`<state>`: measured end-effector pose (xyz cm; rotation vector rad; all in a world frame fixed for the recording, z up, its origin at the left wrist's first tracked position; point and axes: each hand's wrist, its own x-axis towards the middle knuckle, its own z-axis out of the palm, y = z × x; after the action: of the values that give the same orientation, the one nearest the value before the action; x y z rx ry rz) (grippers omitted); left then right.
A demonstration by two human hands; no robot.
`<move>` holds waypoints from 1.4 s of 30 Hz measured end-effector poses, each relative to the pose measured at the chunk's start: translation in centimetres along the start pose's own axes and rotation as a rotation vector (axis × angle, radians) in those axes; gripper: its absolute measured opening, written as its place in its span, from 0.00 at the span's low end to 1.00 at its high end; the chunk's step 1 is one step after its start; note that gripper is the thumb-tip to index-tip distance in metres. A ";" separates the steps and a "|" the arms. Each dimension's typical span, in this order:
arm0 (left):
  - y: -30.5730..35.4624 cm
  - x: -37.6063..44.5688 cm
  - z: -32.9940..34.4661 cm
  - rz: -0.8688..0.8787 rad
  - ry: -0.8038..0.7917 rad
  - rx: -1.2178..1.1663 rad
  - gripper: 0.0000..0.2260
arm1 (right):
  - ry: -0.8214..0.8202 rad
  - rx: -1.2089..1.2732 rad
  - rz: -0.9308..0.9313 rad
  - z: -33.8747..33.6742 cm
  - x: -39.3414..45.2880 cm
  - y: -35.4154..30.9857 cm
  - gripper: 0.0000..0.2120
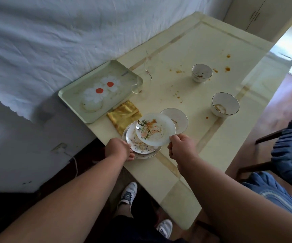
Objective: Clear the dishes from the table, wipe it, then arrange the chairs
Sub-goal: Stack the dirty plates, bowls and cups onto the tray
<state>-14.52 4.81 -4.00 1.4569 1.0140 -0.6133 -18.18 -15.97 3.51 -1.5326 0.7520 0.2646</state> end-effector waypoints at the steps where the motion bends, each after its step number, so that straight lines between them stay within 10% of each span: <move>1: -0.1 0.3 -0.2 -0.013 0.007 0.000 0.14 | -0.003 -0.008 0.005 0.3 0.2 0.1 0.09; 13: -0.9 -0.6 -4.8 0.277 0.276 0.058 0.05 | -0.059 -0.239 0.016 2.9 2.3 2.9 0.08; 20: -0.4 -0.3 -5.5 0.465 0.303 0.216 0.17 | -0.096 -0.301 0.047 3.7 3.8 4.0 0.08; 36: 1.6 0.5 -4.1 0.523 0.279 0.420 0.14 | -0.098 -0.681 -0.004 4.0 5.4 2.7 0.18; 42: 1.3 1.8 -3.7 0.438 0.208 0.338 0.13 | -0.026 -0.481 0.145 3.6 5.7 2.4 0.19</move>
<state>-13.24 8.94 -4.31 2.0027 0.7299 -0.3252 -14.34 -14.11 -2.24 -1.9226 0.8170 0.6065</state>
